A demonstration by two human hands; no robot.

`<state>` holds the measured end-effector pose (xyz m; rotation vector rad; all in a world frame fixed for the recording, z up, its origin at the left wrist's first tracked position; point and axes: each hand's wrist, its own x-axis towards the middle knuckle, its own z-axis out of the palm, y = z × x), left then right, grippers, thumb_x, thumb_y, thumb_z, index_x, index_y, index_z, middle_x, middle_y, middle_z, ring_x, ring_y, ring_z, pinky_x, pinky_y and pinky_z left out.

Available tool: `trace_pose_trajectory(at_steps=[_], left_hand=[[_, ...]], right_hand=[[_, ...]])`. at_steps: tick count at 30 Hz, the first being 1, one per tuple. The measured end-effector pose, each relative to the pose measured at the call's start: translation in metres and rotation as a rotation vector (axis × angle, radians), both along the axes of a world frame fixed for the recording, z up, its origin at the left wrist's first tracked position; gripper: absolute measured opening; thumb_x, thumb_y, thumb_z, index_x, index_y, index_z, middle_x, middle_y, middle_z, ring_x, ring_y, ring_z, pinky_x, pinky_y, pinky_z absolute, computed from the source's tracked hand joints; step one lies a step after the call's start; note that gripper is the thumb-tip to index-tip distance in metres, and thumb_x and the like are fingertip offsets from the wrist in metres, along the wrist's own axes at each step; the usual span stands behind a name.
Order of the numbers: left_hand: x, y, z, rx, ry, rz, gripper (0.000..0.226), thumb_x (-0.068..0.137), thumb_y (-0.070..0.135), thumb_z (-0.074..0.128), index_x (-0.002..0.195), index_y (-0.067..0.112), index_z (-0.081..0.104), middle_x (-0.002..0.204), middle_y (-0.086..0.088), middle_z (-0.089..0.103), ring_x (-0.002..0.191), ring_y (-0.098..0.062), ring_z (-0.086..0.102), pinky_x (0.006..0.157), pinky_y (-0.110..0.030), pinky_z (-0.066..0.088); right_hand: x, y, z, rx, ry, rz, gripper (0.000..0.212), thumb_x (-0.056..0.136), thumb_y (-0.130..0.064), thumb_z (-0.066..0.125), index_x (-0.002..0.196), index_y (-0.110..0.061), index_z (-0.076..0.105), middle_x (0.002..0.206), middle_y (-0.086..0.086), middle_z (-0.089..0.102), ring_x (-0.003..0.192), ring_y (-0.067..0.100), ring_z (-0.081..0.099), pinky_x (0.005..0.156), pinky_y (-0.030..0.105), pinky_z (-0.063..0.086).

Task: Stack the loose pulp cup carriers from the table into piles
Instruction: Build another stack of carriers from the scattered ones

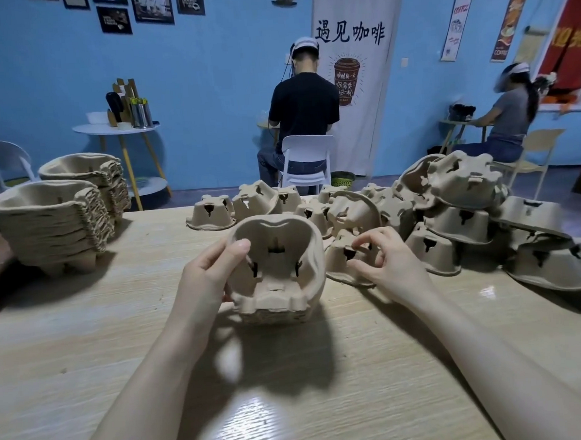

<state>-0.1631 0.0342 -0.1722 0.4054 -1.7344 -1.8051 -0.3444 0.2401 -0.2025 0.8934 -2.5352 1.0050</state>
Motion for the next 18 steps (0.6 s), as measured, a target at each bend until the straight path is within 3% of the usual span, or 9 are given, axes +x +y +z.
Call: trace_pose_trajectory(at_steps=[3, 6, 8, 11, 13, 16, 18], left_hand=[[-0.002, 0.001, -0.003, 0.041, 0.054, 0.034, 0.016, 0.092, 0.021, 0.064, 0.08, 0.013, 0.071, 0.074, -0.003, 0.066, 0.067, -0.014, 0.056, 0.058, -0.023, 0.044], [-0.003, 0.005, -0.003, 0.067, 0.091, 0.104, 0.016, 0.092, 0.017, 0.063, 0.081, 0.019, 0.074, 0.069, 0.007, 0.071, 0.063, -0.005, 0.062, 0.057, -0.015, 0.049], [-0.002, 0.005, -0.003, 0.088, 0.112, 0.157, 0.015, 0.092, 0.017, 0.063, 0.083, 0.02, 0.075, 0.074, 0.004, 0.072, 0.067, -0.006, 0.063, 0.06, -0.015, 0.051], [-0.001, -0.001, -0.003, 0.129, 0.128, 0.239, 0.017, 0.093, 0.021, 0.064, 0.078, 0.02, 0.073, 0.083, -0.004, 0.069, 0.078, -0.017, 0.059, 0.069, -0.028, 0.045], [-0.001, -0.005, -0.003, 0.161, 0.111, 0.27, 0.02, 0.093, 0.026, 0.063, 0.075, 0.02, 0.07, 0.082, -0.003, 0.066, 0.078, -0.019, 0.056, 0.066, -0.03, 0.041], [-0.002, -0.004, -0.004, 0.179, 0.107, 0.248, 0.019, 0.096, 0.029, 0.059, 0.084, 0.021, 0.072, 0.081, 0.004, 0.071, 0.072, -0.015, 0.062, 0.064, -0.027, 0.045], [-0.003, -0.003, -0.005, 0.148, 0.099, 0.237, 0.02, 0.097, 0.03, 0.056, 0.088, 0.021, 0.072, 0.086, 0.005, 0.073, 0.077, -0.015, 0.064, 0.07, -0.028, 0.047]], right_hand=[[0.004, 0.003, -0.001, -0.001, -0.007, 0.033, 0.024, 0.078, -0.034, 0.076, 0.098, -0.029, 0.063, 0.108, -0.012, 0.048, 0.066, 0.004, 0.047, 0.072, 0.035, 0.05], [0.009, 0.007, -0.003, 0.037, -0.006, 0.062, 0.017, 0.079, -0.034, 0.077, 0.088, -0.024, 0.066, 0.111, -0.012, 0.047, 0.069, 0.003, 0.047, 0.073, 0.032, 0.046], [0.014, 0.01, -0.003, 0.034, -0.007, 0.085, 0.017, 0.08, -0.032, 0.077, 0.081, -0.02, 0.066, 0.11, -0.012, 0.049, 0.068, 0.002, 0.047, 0.071, 0.03, 0.044], [0.016, 0.011, 0.0, -0.099, 0.026, 0.068, 0.016, 0.082, -0.03, 0.074, 0.077, -0.022, 0.063, 0.091, -0.008, 0.055, 0.065, 0.008, 0.05, 0.069, 0.037, 0.048], [0.013, 0.01, 0.002, -0.17, 0.026, 0.027, 0.015, 0.082, -0.034, 0.073, 0.085, -0.025, 0.062, 0.091, -0.007, 0.057, 0.071, 0.009, 0.054, 0.069, 0.035, 0.049], [0.005, 0.008, 0.002, -0.159, -0.107, -0.02, 0.042, 0.079, -0.044, 0.075, 0.113, -0.025, 0.059, 0.11, -0.007, 0.056, 0.095, 0.008, 0.056, 0.084, 0.03, 0.048], [0.001, 0.007, 0.001, -0.121, -0.253, 0.001, 0.055, 0.078, -0.046, 0.076, 0.124, -0.024, 0.056, 0.114, -0.007, 0.058, 0.104, 0.01, 0.056, 0.09, 0.028, 0.046]])
